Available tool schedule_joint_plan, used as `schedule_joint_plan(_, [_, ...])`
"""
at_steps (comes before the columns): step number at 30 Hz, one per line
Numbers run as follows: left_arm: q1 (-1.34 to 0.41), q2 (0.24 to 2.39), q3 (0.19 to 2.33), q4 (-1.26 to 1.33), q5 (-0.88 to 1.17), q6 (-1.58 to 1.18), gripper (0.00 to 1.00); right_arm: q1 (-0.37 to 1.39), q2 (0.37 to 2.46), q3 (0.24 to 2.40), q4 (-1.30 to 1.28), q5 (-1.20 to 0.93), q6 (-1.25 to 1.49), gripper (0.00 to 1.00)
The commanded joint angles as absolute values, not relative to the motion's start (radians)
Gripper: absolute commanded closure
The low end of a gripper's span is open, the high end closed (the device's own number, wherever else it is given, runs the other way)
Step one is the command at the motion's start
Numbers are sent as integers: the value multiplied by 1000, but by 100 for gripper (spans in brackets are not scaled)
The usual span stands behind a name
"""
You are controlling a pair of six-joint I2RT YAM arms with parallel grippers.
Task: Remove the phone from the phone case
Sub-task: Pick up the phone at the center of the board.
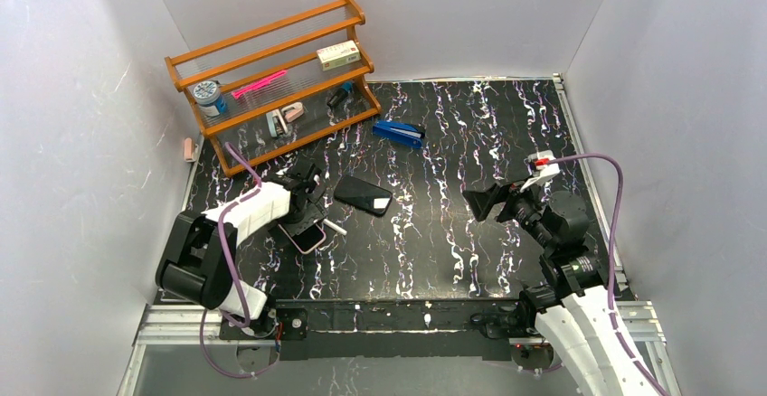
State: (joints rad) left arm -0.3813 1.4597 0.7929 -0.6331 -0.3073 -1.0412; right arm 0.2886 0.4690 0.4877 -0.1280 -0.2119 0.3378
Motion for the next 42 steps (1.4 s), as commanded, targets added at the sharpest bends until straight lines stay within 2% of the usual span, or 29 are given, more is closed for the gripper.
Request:
schedule_joint_plan(1, [-381,1482,778,-648,-381,-1079,2,292,457,487,-80,-198,337,1])
schedule_joint_plan(12, [-279,1549,769,-588,-364,-1010,2,291,483,497,-91,-208,333,1])
schedule_joint_plan(16, [-278,1567,761,-567,-335,-991,7,292,496,496,-81,-254,320,1])
schedule_joint_plan(21, [-279,1532,724,-530,-297,-968,23,292,554,500,-61,-365,311,1])
schedule_joint_plan(25, [-277,1460,715,-524,-283,-938,44,296,605,464,32,-454,349,1])
schedule_joint_plan(28, [-277,1375,700,-508,-266,-921,55,318,638,410,143,-494,402,1])
schedule_joint_plan(35, [-273,1126,619,-376,-173,-898,73,504,798,366,378,-430,493,1])
schedule_joint_plan(42, [-271,975,593,-284,-72,-885,84,746,1051,414,608,-284,548,1])
